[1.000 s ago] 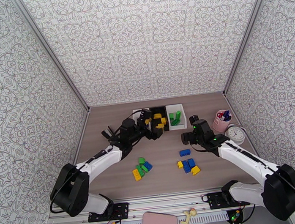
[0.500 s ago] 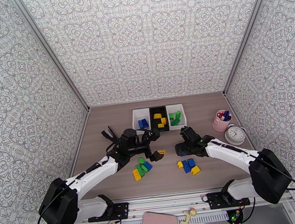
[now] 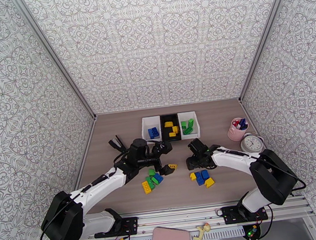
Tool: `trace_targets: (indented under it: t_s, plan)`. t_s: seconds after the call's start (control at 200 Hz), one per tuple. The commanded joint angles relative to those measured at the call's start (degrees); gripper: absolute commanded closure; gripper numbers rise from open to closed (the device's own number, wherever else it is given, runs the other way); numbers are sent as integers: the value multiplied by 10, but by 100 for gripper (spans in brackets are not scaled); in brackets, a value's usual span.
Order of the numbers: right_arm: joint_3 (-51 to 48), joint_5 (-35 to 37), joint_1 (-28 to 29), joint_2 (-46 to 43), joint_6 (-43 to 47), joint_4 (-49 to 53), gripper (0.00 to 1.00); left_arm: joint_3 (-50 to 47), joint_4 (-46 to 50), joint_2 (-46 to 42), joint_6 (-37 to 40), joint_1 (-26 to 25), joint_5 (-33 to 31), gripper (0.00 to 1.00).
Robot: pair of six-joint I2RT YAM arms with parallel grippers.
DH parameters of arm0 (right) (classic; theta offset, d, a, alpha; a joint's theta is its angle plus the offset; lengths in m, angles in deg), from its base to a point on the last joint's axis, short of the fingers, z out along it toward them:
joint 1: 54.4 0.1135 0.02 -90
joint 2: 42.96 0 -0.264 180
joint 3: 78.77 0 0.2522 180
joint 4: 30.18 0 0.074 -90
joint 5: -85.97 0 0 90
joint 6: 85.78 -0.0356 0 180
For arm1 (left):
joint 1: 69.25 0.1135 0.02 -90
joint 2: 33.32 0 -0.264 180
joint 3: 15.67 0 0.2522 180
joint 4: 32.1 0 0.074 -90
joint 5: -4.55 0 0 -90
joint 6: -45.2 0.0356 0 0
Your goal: Sort the legos into containers by color
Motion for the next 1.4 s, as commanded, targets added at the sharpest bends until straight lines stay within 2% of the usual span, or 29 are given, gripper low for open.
trace_targets:
  t_s: [0.0,0.32,0.545,0.72,0.93,1.12,1.396]
  plan:
    - [19,-7,2,9,7,7,21,-3,14,1,9,-4,12,0]
    - [32,-2,2,6,14,15,42,-4,29,-11,9,0,8,0]
    - [68,-2,2,4,50,-2,45,-26,33,-40,-2,14,-5,1]
    - [120,-6,2,19,86,-37,45,-58,69,-112,-19,23,-42,0]
    - [228,-2,7,79,125,-100,45,-120,80,-221,-80,32,-129,0]
    - [367,-2,18,176,169,-107,46,-143,108,-299,-115,40,-192,0]
    - [567,1,22,334,222,-106,46,-171,90,-327,-133,42,-254,0]
